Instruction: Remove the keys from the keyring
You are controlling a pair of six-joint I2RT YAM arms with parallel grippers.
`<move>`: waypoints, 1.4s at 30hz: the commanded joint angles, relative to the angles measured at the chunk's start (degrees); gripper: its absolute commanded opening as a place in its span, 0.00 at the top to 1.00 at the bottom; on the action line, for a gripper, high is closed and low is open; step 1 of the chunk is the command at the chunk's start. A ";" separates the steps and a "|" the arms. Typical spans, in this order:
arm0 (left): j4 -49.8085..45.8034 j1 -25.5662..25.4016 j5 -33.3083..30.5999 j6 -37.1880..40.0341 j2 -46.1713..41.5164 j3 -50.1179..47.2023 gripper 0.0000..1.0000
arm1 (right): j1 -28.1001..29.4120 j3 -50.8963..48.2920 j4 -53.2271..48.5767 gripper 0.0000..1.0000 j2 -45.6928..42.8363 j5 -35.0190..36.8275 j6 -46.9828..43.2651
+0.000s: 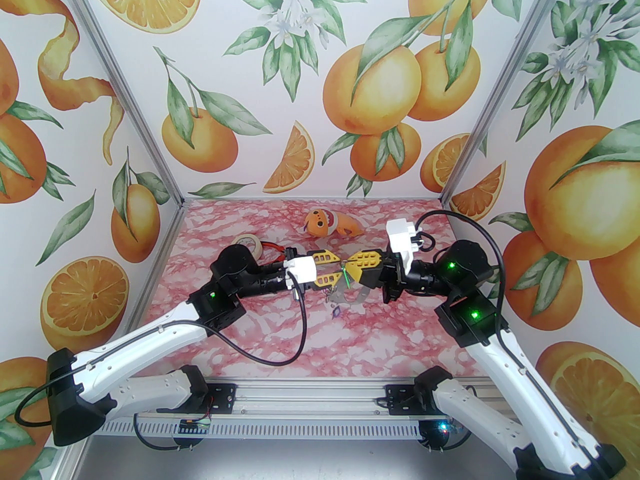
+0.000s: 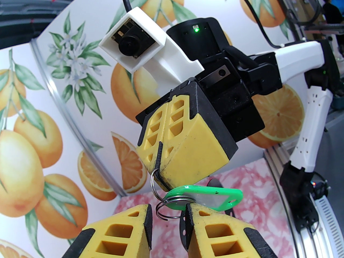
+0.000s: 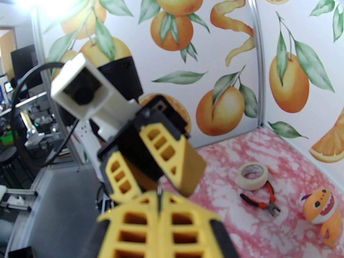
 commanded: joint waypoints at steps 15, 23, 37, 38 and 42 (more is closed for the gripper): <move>-1.72 0.88 6.17 0.89 0.56 2.34 0.95 | -0.65 1.25 -1.13 1.00 -0.20 -0.48 -2.92; -3.28 1.42 3.86 -3.86 1.02 3.15 1.00 | -0.75 1.94 -1.97 1.00 -0.87 1.16 -5.27; -4.37 4.04 -4.45 -23.33 2.06 3.91 1.00 | -0.79 3.26 -3.47 1.00 -2.24 2.17 -9.74; -4.05 4.39 -3.73 -25.18 2.21 4.07 1.00 | -0.77 3.25 -4.04 1.00 -2.24 2.34 -10.44; -2.85 4.94 -0.98 -31.92 3.08 5.16 1.00 | -0.74 3.44 -4.81 1.00 -2.28 3.12 -12.55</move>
